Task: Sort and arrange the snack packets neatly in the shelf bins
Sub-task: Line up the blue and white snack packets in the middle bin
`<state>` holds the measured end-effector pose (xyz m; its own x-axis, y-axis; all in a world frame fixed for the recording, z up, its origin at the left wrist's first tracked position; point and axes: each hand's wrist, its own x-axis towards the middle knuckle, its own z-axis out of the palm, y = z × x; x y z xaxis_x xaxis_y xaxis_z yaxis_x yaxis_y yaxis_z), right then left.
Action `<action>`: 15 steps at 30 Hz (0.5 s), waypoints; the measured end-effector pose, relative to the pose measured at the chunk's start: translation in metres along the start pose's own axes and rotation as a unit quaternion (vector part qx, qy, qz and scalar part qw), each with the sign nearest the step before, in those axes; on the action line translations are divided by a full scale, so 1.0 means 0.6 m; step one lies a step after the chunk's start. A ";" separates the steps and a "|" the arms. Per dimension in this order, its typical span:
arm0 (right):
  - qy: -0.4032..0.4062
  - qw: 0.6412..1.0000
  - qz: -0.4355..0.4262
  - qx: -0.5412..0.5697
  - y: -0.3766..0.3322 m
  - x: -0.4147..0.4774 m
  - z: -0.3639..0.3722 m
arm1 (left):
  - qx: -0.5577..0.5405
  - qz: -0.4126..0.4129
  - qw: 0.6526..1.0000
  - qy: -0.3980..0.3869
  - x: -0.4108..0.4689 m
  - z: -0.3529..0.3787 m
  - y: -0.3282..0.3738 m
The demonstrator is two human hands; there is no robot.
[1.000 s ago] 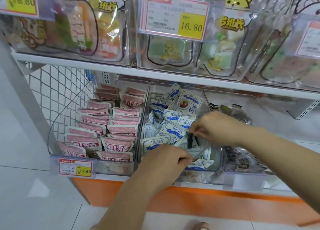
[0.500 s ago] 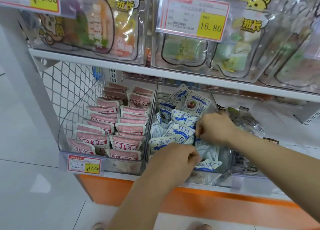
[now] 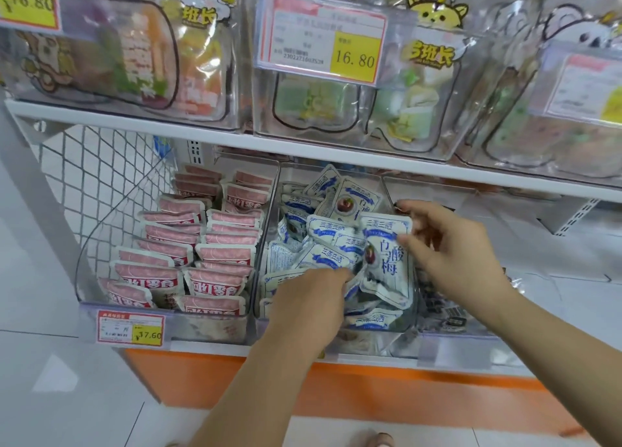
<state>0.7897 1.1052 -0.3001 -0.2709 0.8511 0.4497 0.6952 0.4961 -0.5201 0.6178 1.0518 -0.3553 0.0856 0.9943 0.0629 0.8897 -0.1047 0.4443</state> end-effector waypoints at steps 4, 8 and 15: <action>0.057 0.998 -0.030 0.019 -0.006 -0.014 -0.006 | 0.003 -0.015 1.000 -0.009 0.007 0.001 -0.009; 0.119 0.990 -0.076 0.022 0.001 -0.020 -0.006 | 0.024 -0.002 1.000 -0.013 0.010 0.005 -0.012; 0.070 0.982 -0.173 -0.015 -0.001 -0.017 0.020 | -0.037 0.027 0.996 -0.074 0.007 0.005 -0.011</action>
<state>0.7837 1.0984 -0.3131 -0.4014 0.6002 0.6918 0.5984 0.7437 -0.2980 0.6137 1.0566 -0.3607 0.2015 0.9786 -0.0413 0.8469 -0.1529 0.5093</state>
